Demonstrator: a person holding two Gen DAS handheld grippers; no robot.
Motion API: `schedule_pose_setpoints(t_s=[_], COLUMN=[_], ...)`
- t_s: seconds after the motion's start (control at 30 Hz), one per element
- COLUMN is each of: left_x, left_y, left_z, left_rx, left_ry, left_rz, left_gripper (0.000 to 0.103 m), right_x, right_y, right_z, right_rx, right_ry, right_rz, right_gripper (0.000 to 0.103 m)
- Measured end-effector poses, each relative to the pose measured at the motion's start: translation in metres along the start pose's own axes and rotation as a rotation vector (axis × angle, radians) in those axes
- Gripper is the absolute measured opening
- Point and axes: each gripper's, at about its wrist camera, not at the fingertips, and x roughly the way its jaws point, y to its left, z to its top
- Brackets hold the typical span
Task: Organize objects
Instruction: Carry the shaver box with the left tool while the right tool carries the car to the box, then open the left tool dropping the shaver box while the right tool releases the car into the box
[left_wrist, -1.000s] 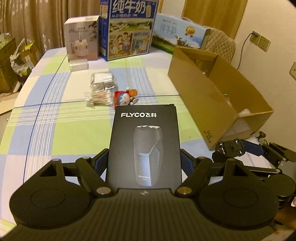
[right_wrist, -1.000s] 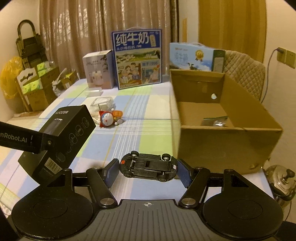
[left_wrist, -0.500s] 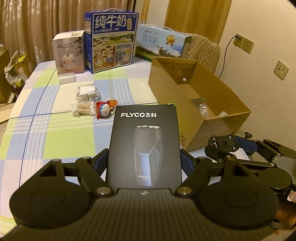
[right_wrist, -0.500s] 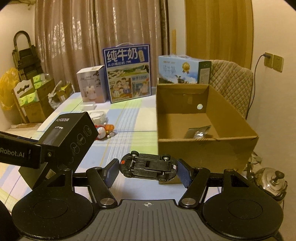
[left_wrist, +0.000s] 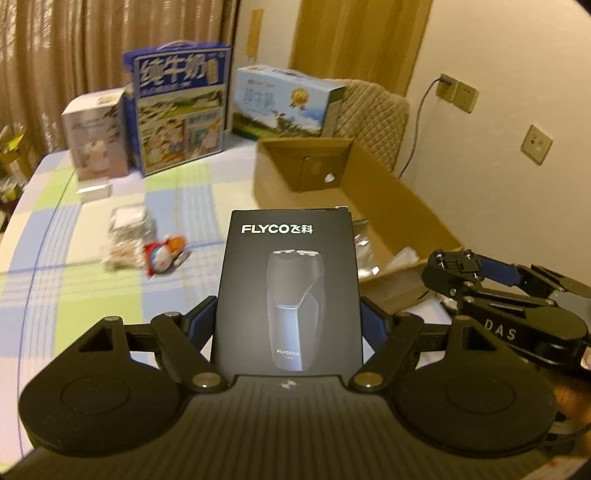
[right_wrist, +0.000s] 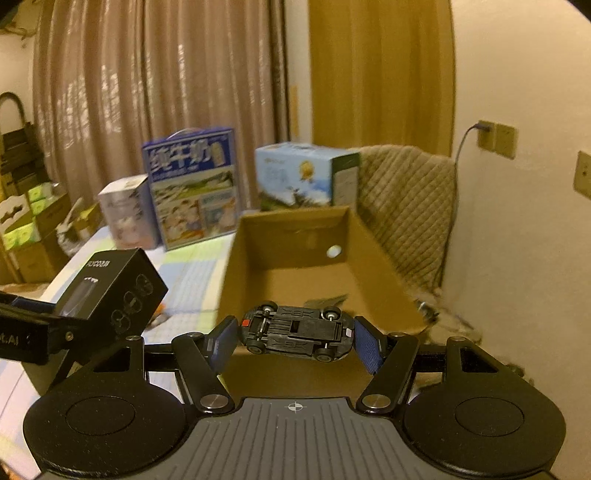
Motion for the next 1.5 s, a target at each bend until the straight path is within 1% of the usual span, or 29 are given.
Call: schedule_pose_setpoints(t_s=[0.2,0.4,0.8,0.93,1.07,1.17,1.5], left_x=[0.021,0.045,0.093,0.110,0.126,0.125,0.108], left_y=[-0.031,-0.050,-0.067,-0.070,-0.069,-0.066,-0.039], left_z=[0.030,0.056,0.090,0.097,0.100,0.097,0.080], left_rx=[0.036,0.051,0.037,0.016,0.008,0.010,-0.044], left_ry=[-0.011,-0.020,-0.014,-0.011,0.003,-0.002,0.001], left_rz=[-0.038,-0.058,-0.077,-0.080,-0.068,-0.056,-0.042], left_gripper=[0.075,0.075,0.076,0.076,0.077,0.077,0.077], right_x=[0.008,0.025,0.061,0.068,0.069,0.070,0.071], right_y=[-0.029,-0.050,-0.078,-0.083,-0.087,-0.087,-0.077], right_z=[0.023,0.038,0.043,0.042,0.039,0.039,0.047], right_rx=[0.006,0.010,0.045,0.058,0.060,0.061,0.059], right_ry=[-0.031,-0.029,0.002,0.015,0.021,0.025,0.023], right_rz=[-0.035,-0.042,-0.063,-0.069,-0.072,-0.068,-0.031], right_gripper=[0.064,0.064,0.064,0.064,0.064,0.064,0.064])
